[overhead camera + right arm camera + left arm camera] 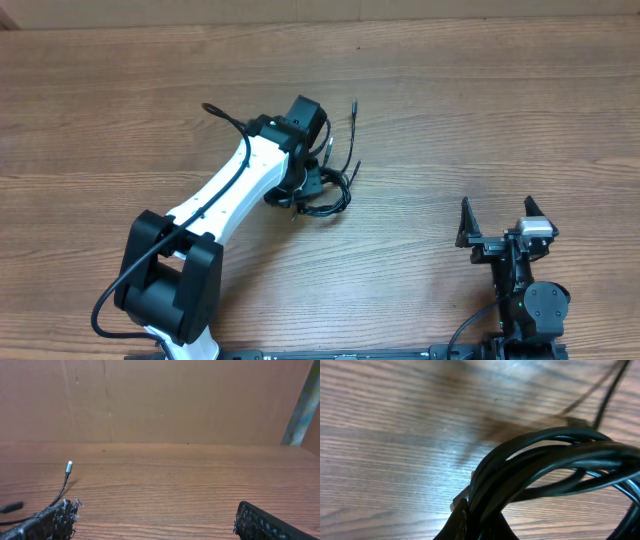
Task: Untangle cables
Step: 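Hold the lifted coil up with the left gripper, loose ends hanging, then swing the right gripper toward the coil held by the left gripper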
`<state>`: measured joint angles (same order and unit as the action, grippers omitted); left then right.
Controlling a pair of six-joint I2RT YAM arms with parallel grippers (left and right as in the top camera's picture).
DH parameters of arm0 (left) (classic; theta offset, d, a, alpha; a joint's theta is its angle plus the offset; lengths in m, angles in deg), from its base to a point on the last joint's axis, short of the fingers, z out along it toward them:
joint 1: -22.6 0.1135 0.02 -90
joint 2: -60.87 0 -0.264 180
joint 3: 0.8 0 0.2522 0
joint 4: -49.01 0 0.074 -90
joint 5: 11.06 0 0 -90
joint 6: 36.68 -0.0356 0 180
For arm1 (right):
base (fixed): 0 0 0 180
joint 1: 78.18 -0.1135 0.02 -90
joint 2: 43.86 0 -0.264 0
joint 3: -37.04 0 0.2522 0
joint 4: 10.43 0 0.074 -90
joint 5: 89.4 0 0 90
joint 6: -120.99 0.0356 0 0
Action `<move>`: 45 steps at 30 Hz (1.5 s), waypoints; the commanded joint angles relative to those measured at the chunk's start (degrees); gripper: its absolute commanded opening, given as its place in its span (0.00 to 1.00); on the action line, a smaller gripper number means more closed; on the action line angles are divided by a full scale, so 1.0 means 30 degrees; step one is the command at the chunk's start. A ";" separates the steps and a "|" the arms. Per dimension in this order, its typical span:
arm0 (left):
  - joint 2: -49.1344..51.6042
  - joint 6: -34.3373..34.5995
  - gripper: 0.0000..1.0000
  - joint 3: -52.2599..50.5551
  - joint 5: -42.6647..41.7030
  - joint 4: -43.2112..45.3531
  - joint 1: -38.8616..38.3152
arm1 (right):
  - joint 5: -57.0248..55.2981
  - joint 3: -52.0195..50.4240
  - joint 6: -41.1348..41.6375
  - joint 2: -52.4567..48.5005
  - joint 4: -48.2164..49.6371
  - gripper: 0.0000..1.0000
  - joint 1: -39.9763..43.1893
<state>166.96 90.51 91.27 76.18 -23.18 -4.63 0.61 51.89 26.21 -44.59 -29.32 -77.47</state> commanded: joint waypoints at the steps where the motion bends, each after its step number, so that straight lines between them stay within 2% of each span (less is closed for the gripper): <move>1: -0.0466 0.0204 0.04 -0.0670 0.0131 0.0095 0.0029 | 0.0015 -0.0211 -0.0146 0.0189 0.0138 1.00 0.0000; 15: -0.0466 0.0546 0.04 -0.2004 -0.0299 0.1683 -0.0051 | 0.0022 -0.0211 -0.0146 0.0189 0.0138 1.00 0.0000; 23: -0.0466 0.0474 0.05 -0.2098 -0.0415 0.2535 -0.0845 | 0.0015 -0.0211 -0.0146 0.0189 0.0138 1.00 0.0000; 30: -0.0466 0.0474 0.04 -0.3002 -0.0597 0.4459 -0.1727 | 0.0015 -0.0211 -0.0146 0.0189 0.0138 1.00 0.0000; 36: -0.0474 0.0539 0.04 -0.3002 -0.2113 0.4845 -0.1596 | 0.0102 -0.0211 0.0262 0.0189 0.0138 1.00 0.0000; 40: -0.0510 0.0532 0.04 -0.2965 -0.3024 0.5093 -0.1530 | 0.0670 -0.0211 0.4379 0.0189 0.0168 1.00 0.0000; 45: -0.0583 0.0452 0.04 -0.2827 -0.4656 0.5217 -0.1158 | 0.3847 -0.0211 1.5161 0.0189 0.0459 1.00 0.0000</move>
<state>166.93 91.12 82.63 67.48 -7.93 -9.22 5.03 51.89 48.59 -44.59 -28.73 -77.47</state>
